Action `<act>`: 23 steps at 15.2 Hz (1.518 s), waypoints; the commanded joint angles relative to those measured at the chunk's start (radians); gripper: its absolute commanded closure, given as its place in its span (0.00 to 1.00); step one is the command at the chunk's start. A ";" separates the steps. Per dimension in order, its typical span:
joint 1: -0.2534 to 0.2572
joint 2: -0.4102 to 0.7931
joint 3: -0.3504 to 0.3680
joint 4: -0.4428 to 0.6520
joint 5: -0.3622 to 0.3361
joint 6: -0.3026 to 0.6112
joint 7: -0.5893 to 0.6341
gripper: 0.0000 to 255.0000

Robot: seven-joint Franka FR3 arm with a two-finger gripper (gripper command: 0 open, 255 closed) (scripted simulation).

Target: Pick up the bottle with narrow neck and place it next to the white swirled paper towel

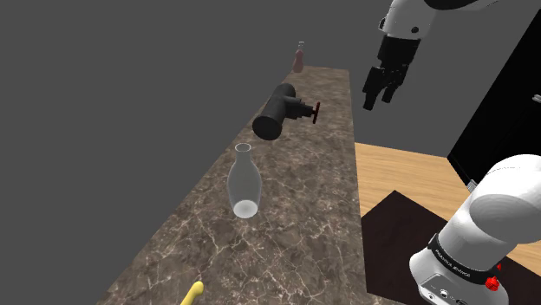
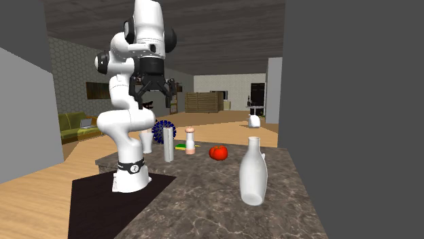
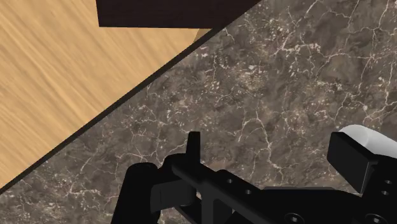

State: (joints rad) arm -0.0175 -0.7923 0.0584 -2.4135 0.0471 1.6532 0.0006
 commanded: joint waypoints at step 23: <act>0.074 0.663 0.386 0.367 0.030 0.294 0.473 0.00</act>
State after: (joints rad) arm 0.0554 -0.1740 0.4308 -2.0807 0.0924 1.9398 0.4487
